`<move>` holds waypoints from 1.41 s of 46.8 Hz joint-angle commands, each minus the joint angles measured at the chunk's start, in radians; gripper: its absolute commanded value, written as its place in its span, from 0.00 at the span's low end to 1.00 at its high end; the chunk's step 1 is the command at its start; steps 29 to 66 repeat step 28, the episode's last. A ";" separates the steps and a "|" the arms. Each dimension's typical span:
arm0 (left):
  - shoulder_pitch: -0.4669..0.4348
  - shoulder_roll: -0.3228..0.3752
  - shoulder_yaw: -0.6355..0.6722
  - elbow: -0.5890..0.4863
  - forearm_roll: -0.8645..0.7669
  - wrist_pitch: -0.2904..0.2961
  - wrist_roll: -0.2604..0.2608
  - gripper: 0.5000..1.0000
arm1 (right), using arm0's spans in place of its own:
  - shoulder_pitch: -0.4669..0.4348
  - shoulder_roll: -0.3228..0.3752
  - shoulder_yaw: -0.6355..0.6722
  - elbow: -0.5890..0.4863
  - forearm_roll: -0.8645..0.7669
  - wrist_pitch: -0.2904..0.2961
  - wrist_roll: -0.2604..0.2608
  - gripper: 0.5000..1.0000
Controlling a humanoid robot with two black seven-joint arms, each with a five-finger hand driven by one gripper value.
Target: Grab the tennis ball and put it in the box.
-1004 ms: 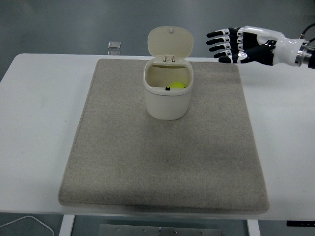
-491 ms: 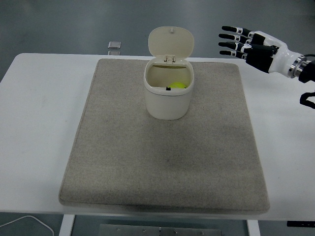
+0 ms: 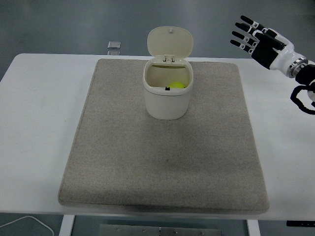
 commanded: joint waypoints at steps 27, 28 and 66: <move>0.000 0.000 0.000 0.001 -0.001 0.000 -0.001 0.99 | -0.042 0.019 0.020 -0.008 -0.029 0.001 0.007 0.86; 0.000 0.000 0.000 0.000 -0.001 0.000 -0.001 0.99 | -0.042 0.019 0.020 -0.008 -0.029 0.001 0.007 0.86; 0.000 0.000 0.000 0.000 -0.001 0.000 -0.001 0.99 | -0.042 0.019 0.020 -0.008 -0.029 0.001 0.007 0.86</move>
